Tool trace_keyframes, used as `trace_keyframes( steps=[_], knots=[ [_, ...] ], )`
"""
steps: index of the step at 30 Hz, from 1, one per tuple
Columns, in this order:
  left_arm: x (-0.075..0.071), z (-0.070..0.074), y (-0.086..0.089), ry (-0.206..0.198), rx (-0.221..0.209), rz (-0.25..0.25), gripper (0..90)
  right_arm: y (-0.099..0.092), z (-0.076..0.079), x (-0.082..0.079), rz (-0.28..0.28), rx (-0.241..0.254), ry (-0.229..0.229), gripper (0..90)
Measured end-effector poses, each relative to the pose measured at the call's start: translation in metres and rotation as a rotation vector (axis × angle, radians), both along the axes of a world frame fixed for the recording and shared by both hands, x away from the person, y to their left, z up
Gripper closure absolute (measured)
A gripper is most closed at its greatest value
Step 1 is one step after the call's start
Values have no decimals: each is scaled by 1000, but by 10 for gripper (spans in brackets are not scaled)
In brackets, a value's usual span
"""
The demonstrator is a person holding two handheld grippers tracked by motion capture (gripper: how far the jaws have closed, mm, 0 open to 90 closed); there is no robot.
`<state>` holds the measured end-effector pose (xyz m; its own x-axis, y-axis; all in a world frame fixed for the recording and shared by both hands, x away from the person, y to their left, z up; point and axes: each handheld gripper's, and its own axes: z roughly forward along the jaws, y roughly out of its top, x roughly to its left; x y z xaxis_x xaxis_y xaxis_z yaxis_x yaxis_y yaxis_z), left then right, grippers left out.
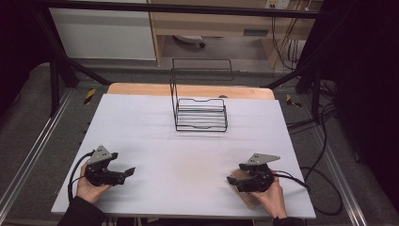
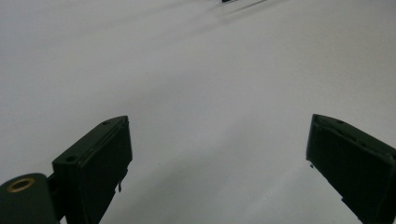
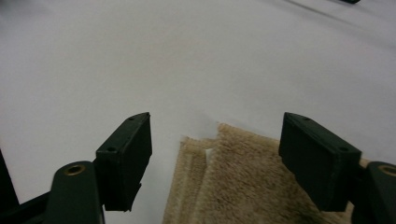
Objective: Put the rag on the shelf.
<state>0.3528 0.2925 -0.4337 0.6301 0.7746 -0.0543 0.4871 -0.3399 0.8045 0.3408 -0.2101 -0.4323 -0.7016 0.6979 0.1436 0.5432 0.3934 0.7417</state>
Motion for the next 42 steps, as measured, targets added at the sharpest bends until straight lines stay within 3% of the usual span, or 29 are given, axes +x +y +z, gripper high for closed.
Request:
trace_keyframes(
  steps=[4, 11, 14, 20, 21, 22, 33, 42],
  knots=[
    [0, 0, 0, -3, 7, 1, 72, 9, -5, 0, 18, -48, 20, 333],
    [0, 0, -1, 1, 13, 3, 74, 17, -11, -2, 12, -143, -10, 465],
    [0, 0, -1, 2, 13, 4, 75, 18, -12, -2, -1, -152, -10, 487],
    [0, -1, -1, 2, 13, 5, 77, 23, -12, -4, 2, -222, -34, 535],
    [0, -1, -1, 3, 13, 5, 78, 27, -12, -5, 10, -271, -56, 553],
    [0, -1, -1, 3, 13, 5, 78, 28, -12, -5, 8, -288, -64, 558],
    [0, -1, -1, 5, 12, 4, 82, 26, -8, 0, -12, -319, -50, 769],
    [0, -1, -1, 6, 12, 4, 85, 23, -5, 2, -34, -288, -27, 818]
  ],
)
